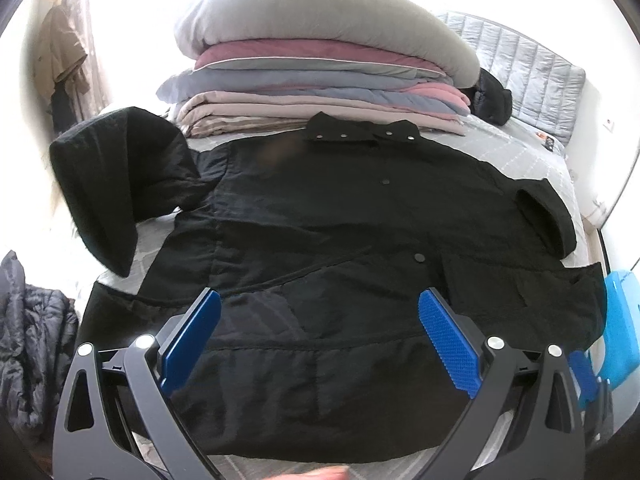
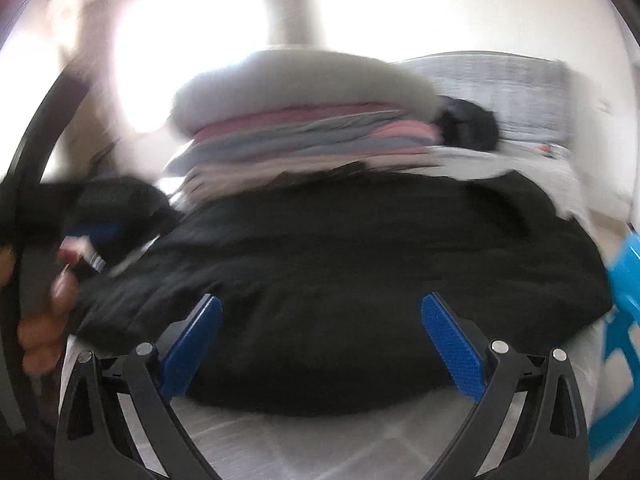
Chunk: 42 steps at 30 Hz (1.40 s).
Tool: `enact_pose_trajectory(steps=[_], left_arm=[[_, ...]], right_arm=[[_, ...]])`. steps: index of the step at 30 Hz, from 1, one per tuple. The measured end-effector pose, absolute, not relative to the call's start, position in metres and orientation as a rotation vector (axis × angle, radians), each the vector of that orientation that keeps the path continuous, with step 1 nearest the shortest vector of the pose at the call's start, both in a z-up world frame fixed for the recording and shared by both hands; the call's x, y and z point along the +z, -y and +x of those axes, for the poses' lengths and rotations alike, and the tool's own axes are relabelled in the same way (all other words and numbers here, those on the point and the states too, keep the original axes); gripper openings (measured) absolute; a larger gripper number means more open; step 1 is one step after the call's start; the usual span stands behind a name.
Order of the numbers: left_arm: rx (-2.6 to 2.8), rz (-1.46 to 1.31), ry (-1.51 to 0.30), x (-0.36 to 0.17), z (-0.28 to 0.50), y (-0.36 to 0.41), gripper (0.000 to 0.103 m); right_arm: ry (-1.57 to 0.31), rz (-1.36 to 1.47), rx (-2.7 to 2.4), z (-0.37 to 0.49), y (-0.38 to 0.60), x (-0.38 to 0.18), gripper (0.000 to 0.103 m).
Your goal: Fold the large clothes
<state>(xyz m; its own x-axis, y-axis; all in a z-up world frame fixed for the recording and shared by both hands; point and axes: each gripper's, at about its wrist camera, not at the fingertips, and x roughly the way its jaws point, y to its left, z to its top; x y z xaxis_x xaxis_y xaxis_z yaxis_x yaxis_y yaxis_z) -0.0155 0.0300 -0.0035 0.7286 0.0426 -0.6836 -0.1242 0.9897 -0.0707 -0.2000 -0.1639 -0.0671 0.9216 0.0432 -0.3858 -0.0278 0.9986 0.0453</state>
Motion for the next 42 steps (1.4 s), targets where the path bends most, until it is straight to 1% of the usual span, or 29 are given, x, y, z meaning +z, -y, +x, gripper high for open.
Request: enact_pose_trajectory(steps=[3, 5, 10, 13, 17, 20, 22, 29, 31, 33, 36, 38, 42], left_arm=[[0.087, -0.167, -0.75, -0.005, -0.016, -0.042, 0.096], [0.102, -0.173, -0.74, -0.005, -0.018, -0.048, 0.096], [0.115, -0.132, -0.704, 0.004, -0.02, -0.044, 0.096], [0.103, -0.09, -0.693, 0.009, -0.02, -0.036, 0.096], [0.12, -0.032, -0.689, 0.013, -0.017, -0.029, 0.096], [0.12, -0.05, -0.74, 0.01, -0.011, -0.037, 0.096], [0.09, -0.084, -0.785, 0.003, -0.006, -0.048, 0.096], [0.106, -0.069, -0.776, -0.01, -0.008, -0.077, 0.096], [0.112, -0.108, -0.763, -0.01, -0.009, -0.084, 0.096], [0.097, -0.143, -0.785, -0.012, -0.006, -0.09, 0.096], [0.091, -0.068, -0.841, -0.01, 0.003, -0.092, 0.096], [0.08, -0.051, -0.834, -0.005, 0.006, -0.099, 0.096], [0.068, -0.021, -0.851, 0.001, 0.02, -0.123, 0.096]], right_arm=[[-0.375, 0.094, 0.021, -0.203, 0.172, -0.058, 0.097], [-0.319, 0.066, 0.031, -0.207, 0.169, -0.042, 0.097], [-0.135, -0.084, 0.028, -0.221, 0.156, 0.01, 0.097], [-0.106, -0.195, -0.027, -0.212, 0.151, 0.02, 0.097], [-0.217, -0.16, 0.012, -0.179, 0.169, 0.017, 0.097], [-0.339, -0.105, 0.004, -0.151, 0.186, 0.012, 0.097], [-0.382, -0.101, -0.004, -0.138, 0.194, 0.008, 0.097], [-0.474, -0.04, -0.009, -0.116, 0.219, -0.006, 0.097], [-0.507, -0.006, 0.013, -0.109, 0.225, -0.008, 0.097], [-0.506, 0.004, 0.013, -0.11, 0.229, -0.005, 0.097], [-0.525, 0.005, 0.072, -0.1, 0.245, 0.006, 0.097], [-0.6, -0.009, 0.131, -0.083, 0.257, 0.011, 0.097], [-0.836, -0.001, 0.225, -0.04, 0.297, 0.005, 0.097]])
